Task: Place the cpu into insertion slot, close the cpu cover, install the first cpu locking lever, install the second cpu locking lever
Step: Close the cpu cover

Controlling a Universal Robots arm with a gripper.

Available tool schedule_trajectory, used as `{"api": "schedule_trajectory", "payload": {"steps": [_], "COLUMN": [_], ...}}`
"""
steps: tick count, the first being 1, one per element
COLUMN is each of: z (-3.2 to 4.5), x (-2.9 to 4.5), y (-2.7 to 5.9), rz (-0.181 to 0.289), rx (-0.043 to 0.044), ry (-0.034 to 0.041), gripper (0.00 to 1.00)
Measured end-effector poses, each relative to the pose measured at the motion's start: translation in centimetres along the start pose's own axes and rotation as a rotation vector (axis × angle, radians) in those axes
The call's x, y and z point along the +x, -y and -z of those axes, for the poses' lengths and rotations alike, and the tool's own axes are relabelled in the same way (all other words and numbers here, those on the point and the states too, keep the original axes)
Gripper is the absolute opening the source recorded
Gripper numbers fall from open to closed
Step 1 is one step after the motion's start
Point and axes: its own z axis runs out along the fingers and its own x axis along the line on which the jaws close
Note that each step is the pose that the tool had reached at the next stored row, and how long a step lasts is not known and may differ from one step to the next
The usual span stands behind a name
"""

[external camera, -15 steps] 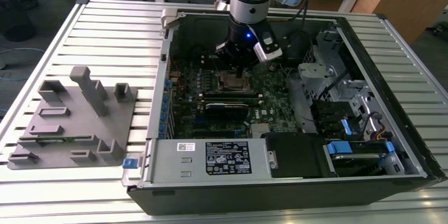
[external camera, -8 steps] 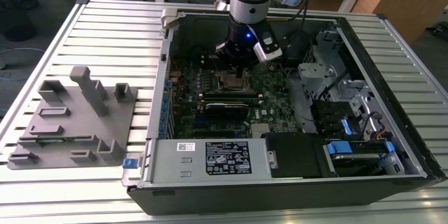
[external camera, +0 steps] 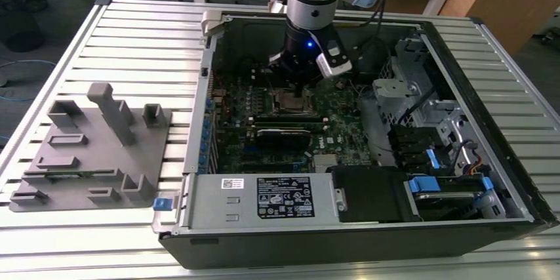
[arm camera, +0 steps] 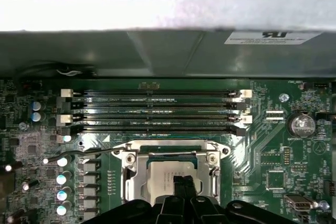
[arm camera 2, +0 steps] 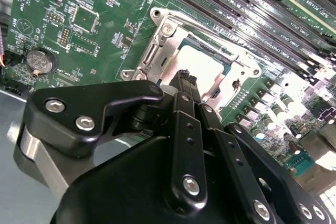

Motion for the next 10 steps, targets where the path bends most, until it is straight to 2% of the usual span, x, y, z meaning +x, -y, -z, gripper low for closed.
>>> {"api": "schedule_trajectory", "payload": {"steps": [1, 6, 10], "z": [0.01, 0.01, -0.05], "x": [0.00, 0.03, 0.57], "y": [0.00, 0.00, 0.00], "rz": [0.000, 0.000, 0.000], "rx": [-0.0003, -0.0002, 0.0008], "ry": [-0.0031, -0.0035, -0.0035], "gripper": [0.11, 0.11, 0.11]}}
